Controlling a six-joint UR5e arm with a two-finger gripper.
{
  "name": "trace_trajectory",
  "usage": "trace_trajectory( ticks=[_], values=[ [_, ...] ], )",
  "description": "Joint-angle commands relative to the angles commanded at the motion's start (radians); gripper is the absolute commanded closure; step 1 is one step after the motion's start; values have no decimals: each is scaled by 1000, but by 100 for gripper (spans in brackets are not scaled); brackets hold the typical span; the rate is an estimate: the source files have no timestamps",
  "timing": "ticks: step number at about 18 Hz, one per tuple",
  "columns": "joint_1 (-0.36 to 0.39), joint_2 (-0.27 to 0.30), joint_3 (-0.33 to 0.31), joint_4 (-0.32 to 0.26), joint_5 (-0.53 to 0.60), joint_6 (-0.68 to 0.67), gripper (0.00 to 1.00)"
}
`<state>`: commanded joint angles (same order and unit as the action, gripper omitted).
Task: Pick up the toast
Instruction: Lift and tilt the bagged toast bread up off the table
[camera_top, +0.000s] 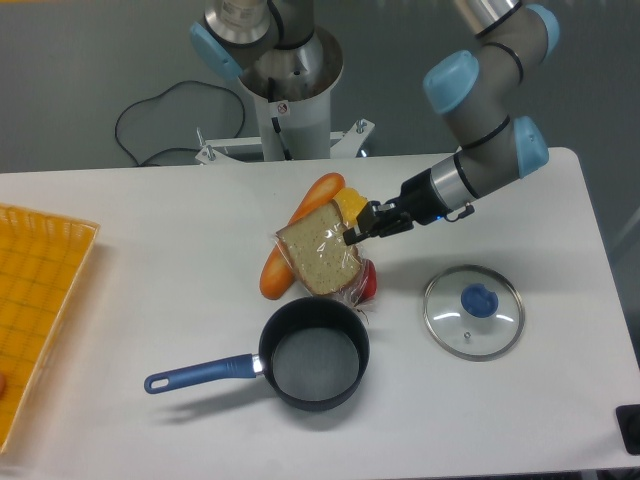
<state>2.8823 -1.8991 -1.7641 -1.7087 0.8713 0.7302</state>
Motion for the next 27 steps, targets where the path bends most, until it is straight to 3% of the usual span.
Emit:
trace_trajectory(
  ticks=[8,13,27],
  values=[
    [-26,40,-2,-15,21,3,99],
    [-67,95,6,-40,17,-17,99],
    [-118,126,74,-25,25,-20,99]
  ],
)
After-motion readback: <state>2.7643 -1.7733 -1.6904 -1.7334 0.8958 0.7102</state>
